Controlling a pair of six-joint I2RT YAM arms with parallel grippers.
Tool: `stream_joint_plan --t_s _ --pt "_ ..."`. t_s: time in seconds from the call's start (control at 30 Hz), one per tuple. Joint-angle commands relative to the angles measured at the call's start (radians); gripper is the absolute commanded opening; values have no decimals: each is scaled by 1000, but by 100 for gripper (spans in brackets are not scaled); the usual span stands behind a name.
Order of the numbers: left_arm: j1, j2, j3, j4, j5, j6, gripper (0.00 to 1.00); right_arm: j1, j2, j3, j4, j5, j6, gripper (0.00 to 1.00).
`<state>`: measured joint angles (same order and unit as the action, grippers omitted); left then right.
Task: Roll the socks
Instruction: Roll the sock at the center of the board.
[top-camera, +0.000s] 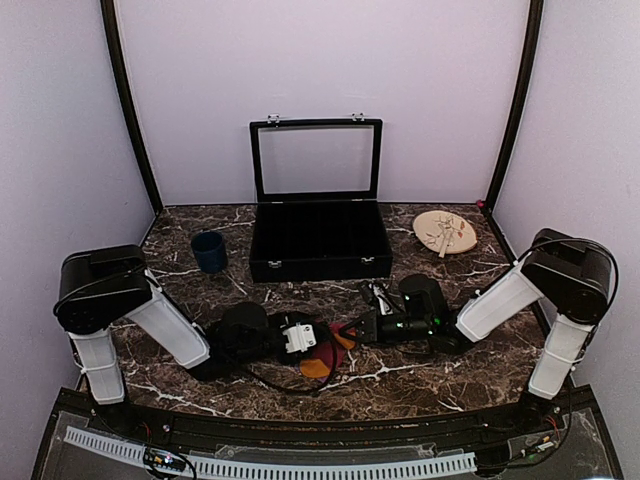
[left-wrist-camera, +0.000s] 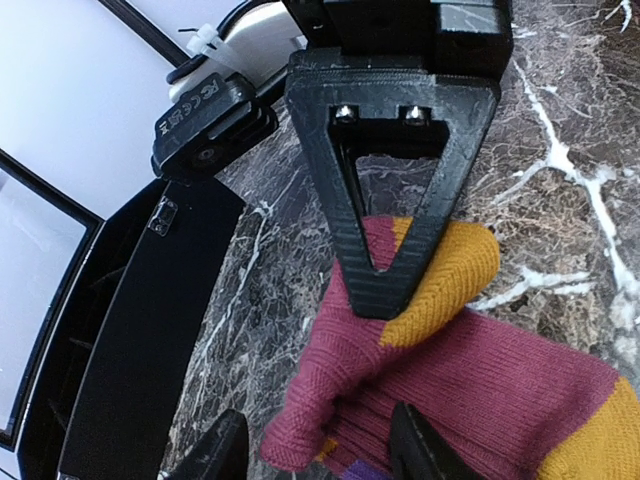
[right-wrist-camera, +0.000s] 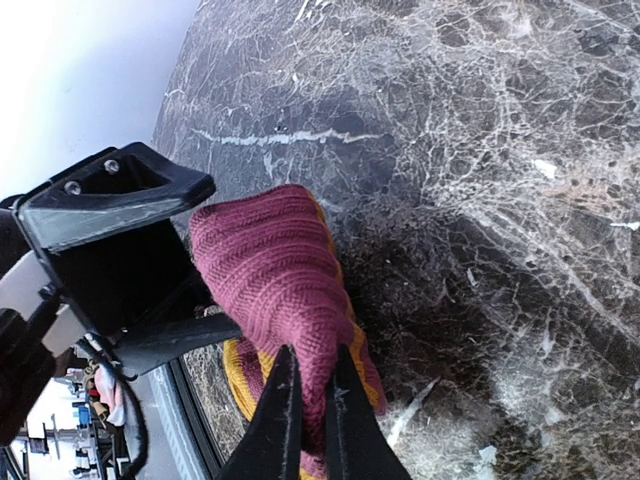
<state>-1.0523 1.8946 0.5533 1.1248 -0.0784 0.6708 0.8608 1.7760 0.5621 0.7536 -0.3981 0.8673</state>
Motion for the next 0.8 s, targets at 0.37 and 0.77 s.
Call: stream_joint_plan --t_s 0.37,0.77 --pt "73 -243 255 -837 398 -280 50 17 -84 57 -188 99 -231 0" --pt "202 -153 554 -1247 663 -328 51 188 -155 120 -346 377 -459 0"
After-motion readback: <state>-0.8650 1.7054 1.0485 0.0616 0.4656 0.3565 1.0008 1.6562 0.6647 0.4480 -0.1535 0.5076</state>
